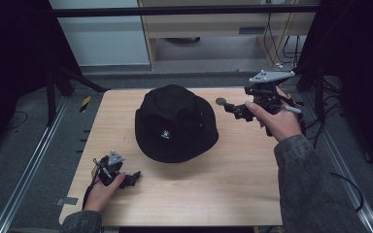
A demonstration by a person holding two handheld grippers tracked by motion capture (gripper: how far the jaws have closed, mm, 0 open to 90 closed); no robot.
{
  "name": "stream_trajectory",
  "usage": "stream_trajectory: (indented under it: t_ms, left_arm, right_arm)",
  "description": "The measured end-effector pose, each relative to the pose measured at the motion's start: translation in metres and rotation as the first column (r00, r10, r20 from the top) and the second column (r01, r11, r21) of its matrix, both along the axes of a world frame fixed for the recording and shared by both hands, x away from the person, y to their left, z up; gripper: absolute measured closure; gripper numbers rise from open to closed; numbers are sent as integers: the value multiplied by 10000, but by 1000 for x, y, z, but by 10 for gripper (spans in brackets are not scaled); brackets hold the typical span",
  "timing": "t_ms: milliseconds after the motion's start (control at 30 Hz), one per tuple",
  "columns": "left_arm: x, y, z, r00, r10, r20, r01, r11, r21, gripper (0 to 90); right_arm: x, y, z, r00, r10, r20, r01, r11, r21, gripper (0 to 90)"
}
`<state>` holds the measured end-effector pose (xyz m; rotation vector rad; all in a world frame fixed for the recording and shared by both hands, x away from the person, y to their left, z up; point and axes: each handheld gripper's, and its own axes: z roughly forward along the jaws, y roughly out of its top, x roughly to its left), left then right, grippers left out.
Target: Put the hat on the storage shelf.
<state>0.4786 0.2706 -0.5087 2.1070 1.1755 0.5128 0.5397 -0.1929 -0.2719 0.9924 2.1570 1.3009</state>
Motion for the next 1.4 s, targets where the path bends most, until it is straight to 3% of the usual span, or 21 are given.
stream_trajectory:
  t_ms: [467,667,900,1400]
  left_arm:
    - [0,0,0,10000,-30,10,30,10000,46,0]
    - [0,0,0,10000,-29,13,29,10000,45,0]
    - [0,0,0,10000,-36,16,36,10000,45,0]
    - [0,0,0,10000,-44,20,44,10000,50,0]
  right_arm:
    - [-10,-21,-10,9994,-319,94,319,9995,59,43]
    - [-19,-33,-21,9982,-563,189,561,9984,77,44]
    - [-29,-45,-45,9965,-837,84,837,9965,31,49]
    - [-44,-53,-112,9919,-946,-846,940,9955,-109,85]
